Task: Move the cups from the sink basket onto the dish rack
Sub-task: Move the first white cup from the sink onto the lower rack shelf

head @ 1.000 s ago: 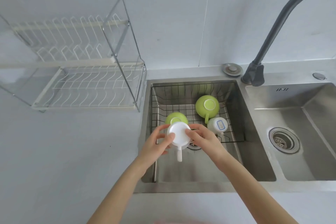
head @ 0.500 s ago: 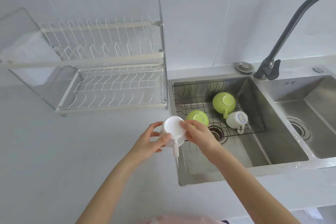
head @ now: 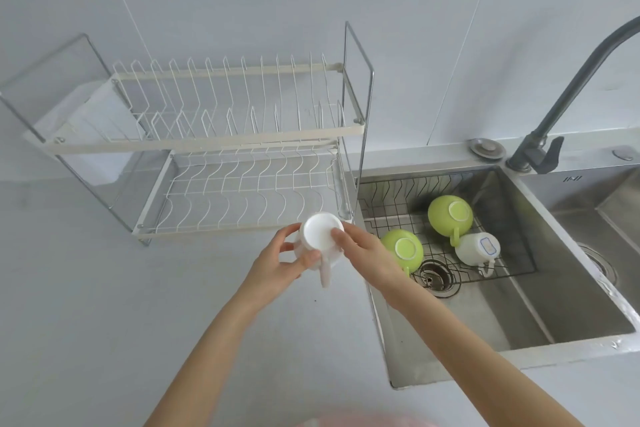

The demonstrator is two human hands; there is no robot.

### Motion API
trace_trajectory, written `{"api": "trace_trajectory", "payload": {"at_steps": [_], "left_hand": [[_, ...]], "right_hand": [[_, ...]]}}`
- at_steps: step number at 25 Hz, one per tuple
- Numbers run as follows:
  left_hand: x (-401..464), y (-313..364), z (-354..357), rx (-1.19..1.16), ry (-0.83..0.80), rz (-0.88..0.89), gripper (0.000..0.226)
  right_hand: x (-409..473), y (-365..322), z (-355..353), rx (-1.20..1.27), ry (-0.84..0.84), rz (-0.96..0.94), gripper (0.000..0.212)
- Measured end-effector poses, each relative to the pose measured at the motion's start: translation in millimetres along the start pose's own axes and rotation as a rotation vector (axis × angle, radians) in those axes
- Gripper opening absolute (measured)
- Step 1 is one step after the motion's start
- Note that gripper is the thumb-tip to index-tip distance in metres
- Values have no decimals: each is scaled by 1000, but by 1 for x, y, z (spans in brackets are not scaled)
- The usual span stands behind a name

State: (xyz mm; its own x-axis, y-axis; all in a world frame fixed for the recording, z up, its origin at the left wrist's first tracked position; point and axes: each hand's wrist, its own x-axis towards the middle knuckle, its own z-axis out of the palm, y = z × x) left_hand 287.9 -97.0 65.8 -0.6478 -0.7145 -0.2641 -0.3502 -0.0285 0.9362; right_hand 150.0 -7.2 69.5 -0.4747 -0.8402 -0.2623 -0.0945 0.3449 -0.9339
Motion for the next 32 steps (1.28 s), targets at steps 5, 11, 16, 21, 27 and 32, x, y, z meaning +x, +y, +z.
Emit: {"api": "trace_trajectory", "payload": {"at_steps": [5, 11, 16, 21, 27, 32], "left_hand": [[38, 7, -21, 2, -3, 6, 46], [86, 9, -39, 84, -23, 12, 51], [127, 12, -46, 130, -31, 39, 36], [158, 14, -47, 142, -4, 32, 43], [180, 16, -45, 71, -48, 84, 31], [187, 19, -42, 52, -33, 58, 32]], "right_hand": [[31, -8, 11, -51, -29, -51, 39], [76, -18, 19, -56, 4, -38, 45], [117, -26, 22, -46, 43, -2, 48], [149, -29, 24, -9, 125, 80, 24], [176, -24, 25, 42, 160, 107, 20], [185, -21, 29, 77, 196, 123, 48]]}}
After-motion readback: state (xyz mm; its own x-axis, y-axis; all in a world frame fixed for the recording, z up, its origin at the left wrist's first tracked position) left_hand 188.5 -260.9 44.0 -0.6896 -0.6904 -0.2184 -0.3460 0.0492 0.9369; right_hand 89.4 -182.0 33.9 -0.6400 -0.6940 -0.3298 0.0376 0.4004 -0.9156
